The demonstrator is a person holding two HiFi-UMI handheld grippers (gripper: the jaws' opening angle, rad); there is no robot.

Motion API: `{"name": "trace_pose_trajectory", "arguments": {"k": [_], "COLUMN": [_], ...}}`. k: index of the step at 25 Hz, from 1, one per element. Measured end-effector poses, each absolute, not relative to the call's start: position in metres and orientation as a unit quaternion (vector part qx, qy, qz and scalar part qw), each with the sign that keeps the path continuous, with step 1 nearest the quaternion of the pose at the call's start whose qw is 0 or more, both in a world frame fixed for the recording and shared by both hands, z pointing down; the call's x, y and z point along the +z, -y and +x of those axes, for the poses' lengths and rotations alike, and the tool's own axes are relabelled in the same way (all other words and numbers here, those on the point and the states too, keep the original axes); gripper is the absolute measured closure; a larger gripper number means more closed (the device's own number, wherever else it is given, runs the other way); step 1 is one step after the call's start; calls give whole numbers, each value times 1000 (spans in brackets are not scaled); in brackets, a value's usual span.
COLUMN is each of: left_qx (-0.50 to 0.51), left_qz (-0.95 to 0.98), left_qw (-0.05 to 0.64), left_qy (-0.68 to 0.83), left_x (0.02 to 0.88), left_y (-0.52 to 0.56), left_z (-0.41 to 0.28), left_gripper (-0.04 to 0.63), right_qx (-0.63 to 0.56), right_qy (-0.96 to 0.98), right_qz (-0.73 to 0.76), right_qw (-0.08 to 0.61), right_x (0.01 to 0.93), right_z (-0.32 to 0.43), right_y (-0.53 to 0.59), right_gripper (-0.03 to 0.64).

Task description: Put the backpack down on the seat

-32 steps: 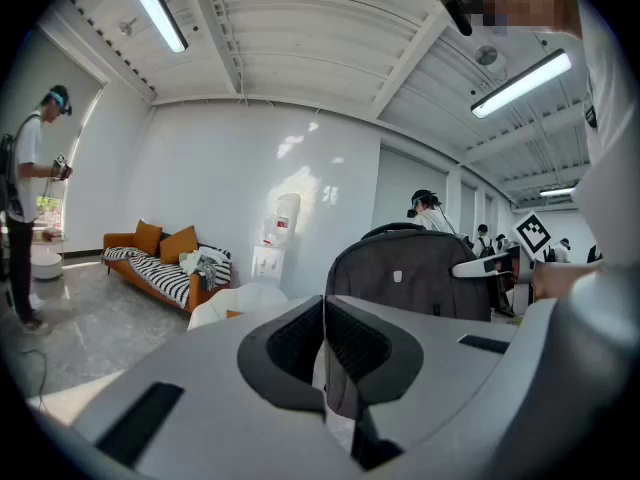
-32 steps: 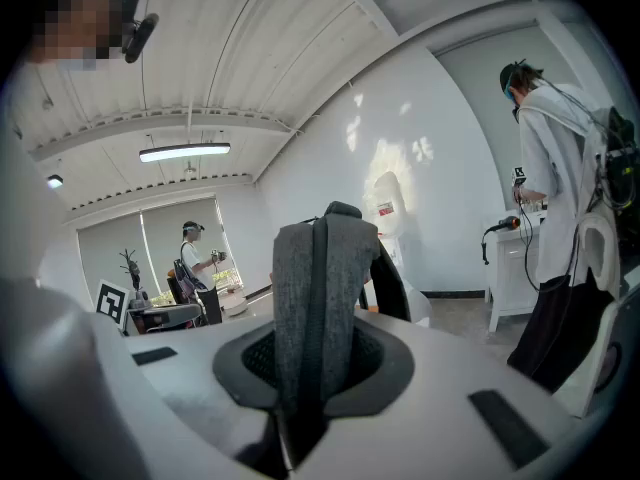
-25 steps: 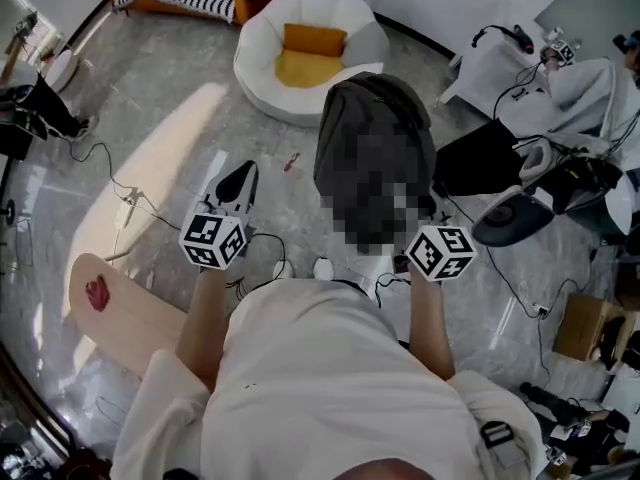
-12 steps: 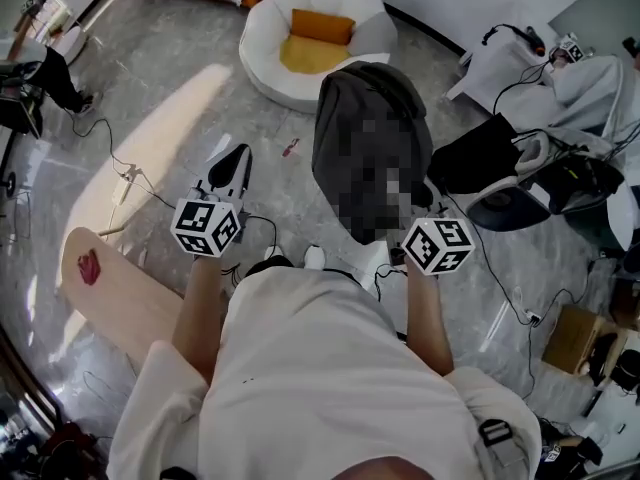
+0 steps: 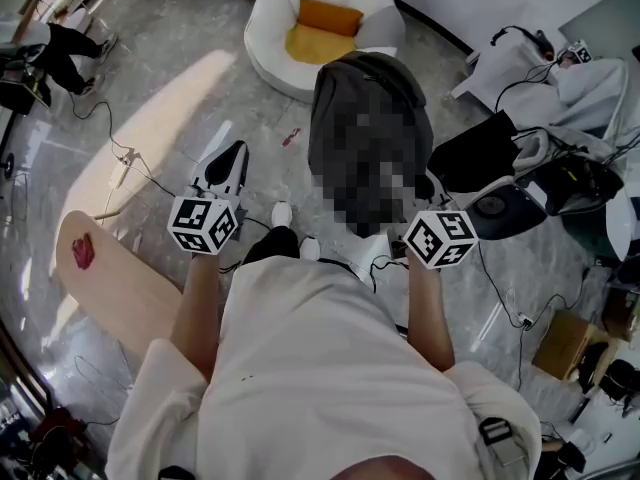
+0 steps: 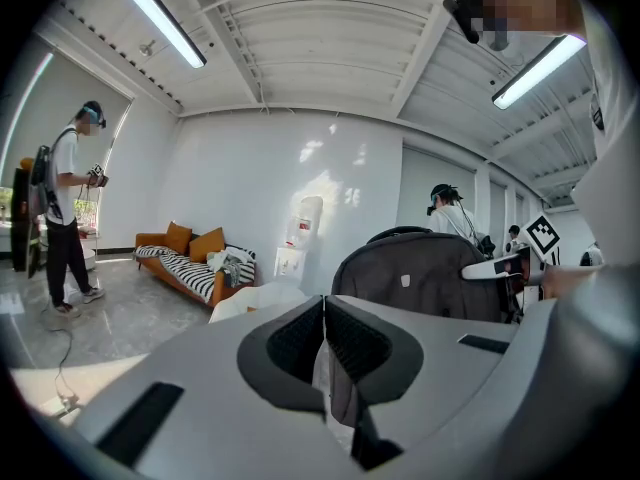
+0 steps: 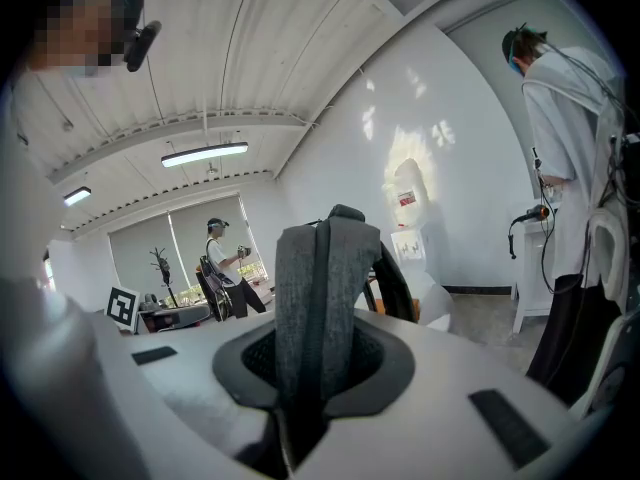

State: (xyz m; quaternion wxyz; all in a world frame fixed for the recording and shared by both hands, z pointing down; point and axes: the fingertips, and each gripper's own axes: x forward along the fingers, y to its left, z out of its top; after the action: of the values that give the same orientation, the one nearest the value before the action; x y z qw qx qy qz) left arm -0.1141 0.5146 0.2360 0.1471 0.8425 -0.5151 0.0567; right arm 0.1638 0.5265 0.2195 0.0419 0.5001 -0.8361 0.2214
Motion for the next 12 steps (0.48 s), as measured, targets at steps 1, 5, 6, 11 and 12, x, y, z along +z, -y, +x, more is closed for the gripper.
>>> {"name": "trace_pose_trajectory", "arguments": {"k": [1,5,6,11,12], "left_qx": [55,52,52,55,57], "left_qz": [843,847,849,855,856], "left_qw": [146,144,144,142,141], "left_qy": [515,508,506,496,494], "left_x": [236,236,237,242,243], "left_y": [-513,-503,-500,-473,-465], "left_z": [-113,-108,-107,-115,-117], "left_gripper": [572,572,572,572,574], "right_qx": [220,218,219,220,222], "right_qy": [837,838,837,833,832], "right_qz": [499,499,499,504,506], "right_qw": [42,46,46,47,47], "right_x": [219,219,220,226,227], "right_z": [163,159,158,147,145], "right_y": [-526,-521,-519,-499,-493], "right_gripper": [537,537,537,537,537]}}
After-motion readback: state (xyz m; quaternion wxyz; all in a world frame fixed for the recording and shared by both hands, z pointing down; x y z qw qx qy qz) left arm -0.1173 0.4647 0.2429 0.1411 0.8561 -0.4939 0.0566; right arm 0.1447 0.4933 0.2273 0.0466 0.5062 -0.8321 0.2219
